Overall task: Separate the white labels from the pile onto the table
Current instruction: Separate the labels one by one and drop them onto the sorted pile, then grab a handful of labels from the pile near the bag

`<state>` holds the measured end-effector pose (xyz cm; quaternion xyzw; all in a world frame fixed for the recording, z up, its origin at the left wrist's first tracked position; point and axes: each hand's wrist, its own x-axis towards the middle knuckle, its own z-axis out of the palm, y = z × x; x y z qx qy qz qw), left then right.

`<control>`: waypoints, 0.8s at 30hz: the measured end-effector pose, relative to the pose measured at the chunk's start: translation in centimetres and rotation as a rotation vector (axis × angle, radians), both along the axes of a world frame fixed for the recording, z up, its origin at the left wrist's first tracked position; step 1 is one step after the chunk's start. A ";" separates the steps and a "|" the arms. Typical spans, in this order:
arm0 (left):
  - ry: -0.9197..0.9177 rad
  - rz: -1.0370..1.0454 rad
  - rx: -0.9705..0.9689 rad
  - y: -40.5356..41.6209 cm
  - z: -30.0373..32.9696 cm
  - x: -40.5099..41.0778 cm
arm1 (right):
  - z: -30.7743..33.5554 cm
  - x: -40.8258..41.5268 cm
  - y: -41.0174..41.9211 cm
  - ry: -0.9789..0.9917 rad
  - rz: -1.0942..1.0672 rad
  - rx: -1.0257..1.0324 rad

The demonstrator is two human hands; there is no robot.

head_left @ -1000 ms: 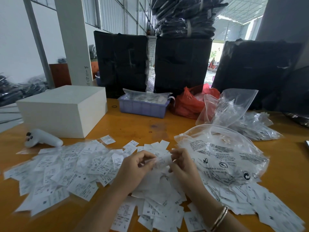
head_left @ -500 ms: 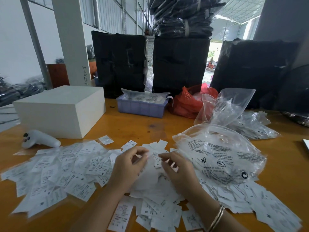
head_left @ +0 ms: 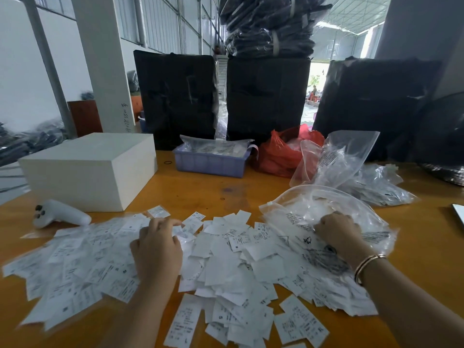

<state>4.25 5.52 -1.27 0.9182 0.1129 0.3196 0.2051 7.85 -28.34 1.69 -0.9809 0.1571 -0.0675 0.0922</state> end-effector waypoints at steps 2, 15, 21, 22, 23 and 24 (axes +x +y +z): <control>-0.063 -0.037 0.040 -0.2 -0.1 0.0 | -0.1 0.1 0.2 -0.007 0.007 -0.075; -0.069 -0.791 0.001 -3.2 -0.7 -0.6 | 1.5 -1.3 2.3 -0.546 0.078 0.164; 0.041 -0.826 -0.286 -3.6 -0.1 -1.3 | 2.0 -3.9 9.5 -0.464 0.639 0.496; 0.072 -0.833 -0.344 -3.5 0.1 -1.4 | 1.7 -4.1 10.5 -0.405 0.682 0.535; 0.091 -0.841 -0.385 -3.4 0.1 -1.4 | 1.5 -4.3 11.4 -0.360 0.719 0.578; 0.107 -0.843 -0.404 -3.3 0.1 -1.5 | 1.2 -4.4 12.1 -0.321 0.746 0.627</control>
